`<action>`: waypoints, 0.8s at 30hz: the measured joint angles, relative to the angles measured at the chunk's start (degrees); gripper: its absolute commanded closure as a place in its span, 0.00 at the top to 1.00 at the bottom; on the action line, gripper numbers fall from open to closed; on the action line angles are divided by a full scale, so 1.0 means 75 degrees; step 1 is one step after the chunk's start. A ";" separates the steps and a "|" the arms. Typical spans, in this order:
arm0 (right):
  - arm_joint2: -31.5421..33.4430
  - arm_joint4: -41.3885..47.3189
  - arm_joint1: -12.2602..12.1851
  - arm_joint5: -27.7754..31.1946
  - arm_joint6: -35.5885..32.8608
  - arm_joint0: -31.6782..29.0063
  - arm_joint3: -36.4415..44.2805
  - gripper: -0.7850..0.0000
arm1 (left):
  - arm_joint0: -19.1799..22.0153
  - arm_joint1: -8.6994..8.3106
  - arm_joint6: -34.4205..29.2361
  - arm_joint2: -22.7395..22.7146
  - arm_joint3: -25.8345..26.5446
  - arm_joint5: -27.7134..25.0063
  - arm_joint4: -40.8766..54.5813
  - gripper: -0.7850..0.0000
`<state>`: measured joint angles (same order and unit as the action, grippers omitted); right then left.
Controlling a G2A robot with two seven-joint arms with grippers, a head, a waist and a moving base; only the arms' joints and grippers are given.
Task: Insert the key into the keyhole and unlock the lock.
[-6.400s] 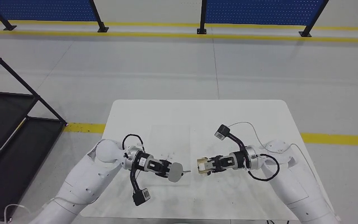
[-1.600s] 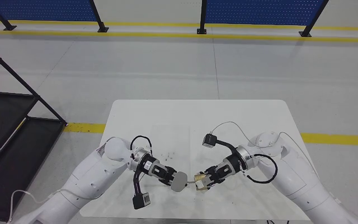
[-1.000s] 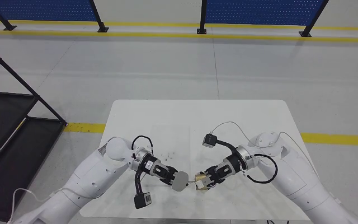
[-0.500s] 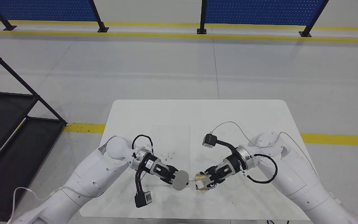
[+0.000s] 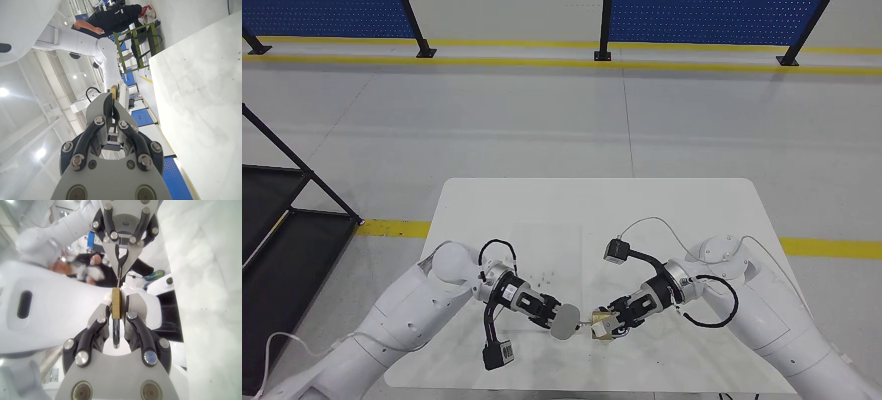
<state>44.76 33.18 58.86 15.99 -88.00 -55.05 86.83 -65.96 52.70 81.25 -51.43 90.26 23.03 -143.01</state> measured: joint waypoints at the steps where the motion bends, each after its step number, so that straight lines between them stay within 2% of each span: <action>1: 0.0000 0.0000 0.0000 0.0000 0.0000 0.0000 0.0000 0.00 | 0.0010 0.0002 0.0007 0.0008 0.0000 -0.0007 0.0001 0.00; 24: 0.0000 0.0000 0.0000 0.0000 0.0000 0.0000 0.0000 0.00 | 0.0346 0.0092 -0.0014 0.0225 -0.0155 0.0015 -0.0012 0.00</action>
<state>44.76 33.18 58.86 15.99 -88.00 -55.05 86.83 -63.37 53.40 81.14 -49.74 89.09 23.14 -143.10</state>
